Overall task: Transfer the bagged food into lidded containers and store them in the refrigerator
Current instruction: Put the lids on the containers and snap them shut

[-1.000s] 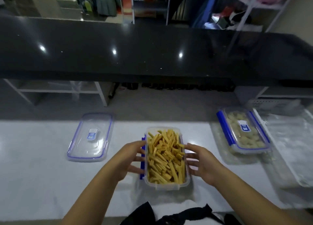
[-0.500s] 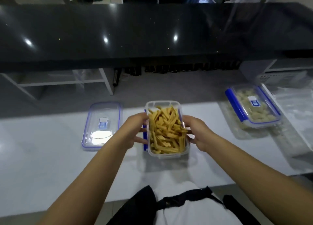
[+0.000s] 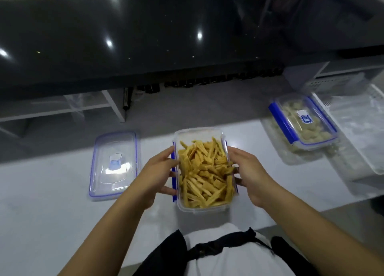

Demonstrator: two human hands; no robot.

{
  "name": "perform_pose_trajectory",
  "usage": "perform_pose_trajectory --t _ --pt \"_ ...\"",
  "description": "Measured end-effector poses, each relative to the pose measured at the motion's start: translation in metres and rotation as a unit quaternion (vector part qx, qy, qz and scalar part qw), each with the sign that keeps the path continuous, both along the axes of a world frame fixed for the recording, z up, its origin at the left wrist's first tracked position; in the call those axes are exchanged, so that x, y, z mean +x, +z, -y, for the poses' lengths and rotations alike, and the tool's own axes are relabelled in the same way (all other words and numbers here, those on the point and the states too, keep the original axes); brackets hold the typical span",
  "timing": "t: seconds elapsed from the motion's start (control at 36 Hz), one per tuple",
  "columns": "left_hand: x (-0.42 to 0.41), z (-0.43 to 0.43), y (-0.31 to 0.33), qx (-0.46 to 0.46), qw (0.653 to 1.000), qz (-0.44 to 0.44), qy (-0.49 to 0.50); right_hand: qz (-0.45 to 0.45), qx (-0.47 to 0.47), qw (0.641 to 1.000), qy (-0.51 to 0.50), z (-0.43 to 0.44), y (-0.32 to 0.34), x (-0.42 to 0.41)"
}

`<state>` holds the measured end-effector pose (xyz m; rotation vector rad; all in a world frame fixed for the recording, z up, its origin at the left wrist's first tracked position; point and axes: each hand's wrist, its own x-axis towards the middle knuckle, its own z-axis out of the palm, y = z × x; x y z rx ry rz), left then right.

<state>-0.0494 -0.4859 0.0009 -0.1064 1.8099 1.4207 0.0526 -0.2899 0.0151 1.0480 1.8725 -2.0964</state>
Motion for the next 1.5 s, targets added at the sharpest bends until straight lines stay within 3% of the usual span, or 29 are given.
perform_pose_trajectory --t 0.08,0.22,0.42,0.56,0.75,0.97,1.11,1.28,1.5 --pt "0.007 -0.006 -0.007 -0.016 0.999 0.025 -0.014 0.044 -0.002 0.999 0.014 0.008 -0.005 0.0" --pt "-0.009 0.004 -0.01 0.002 1.0 -0.017 0.02 -0.03 0.006 1.0 0.0 -0.004 -0.004 -0.003" --pt "-0.009 -0.008 0.002 0.003 1.0 -0.001 -0.027 0.045 0.04 0.998 0.034 -0.004 0.002 -0.012" --pt "-0.02 0.011 0.01 0.048 0.998 -0.031 0.02 -0.062 0.023 0.996 0.051 -0.018 0.01 -0.012" --pt "-0.005 -0.013 -0.004 -0.01 1.0 0.026 -0.014 0.069 0.024 0.997 0.019 -0.006 -0.005 -0.015" --pt "-0.014 -0.002 0.001 0.025 0.998 -0.051 0.026 -0.059 0.032 0.998 0.01 -0.024 0.003 -0.008" --pt "-0.003 -0.022 -0.017 -0.012 1.0 -0.004 0.022 -0.011 -0.028 0.999 -0.01 -0.014 -0.014 -0.012" --pt "0.001 -0.02 -0.022 -0.013 0.999 -0.006 0.044 0.001 -0.011 1.0 -0.005 -0.02 -0.024 -0.008" --pt "0.022 -0.01 -0.006 0.022 0.987 -0.156 0.037 -0.111 0.026 0.994 0.0 -0.024 -0.02 0.006"
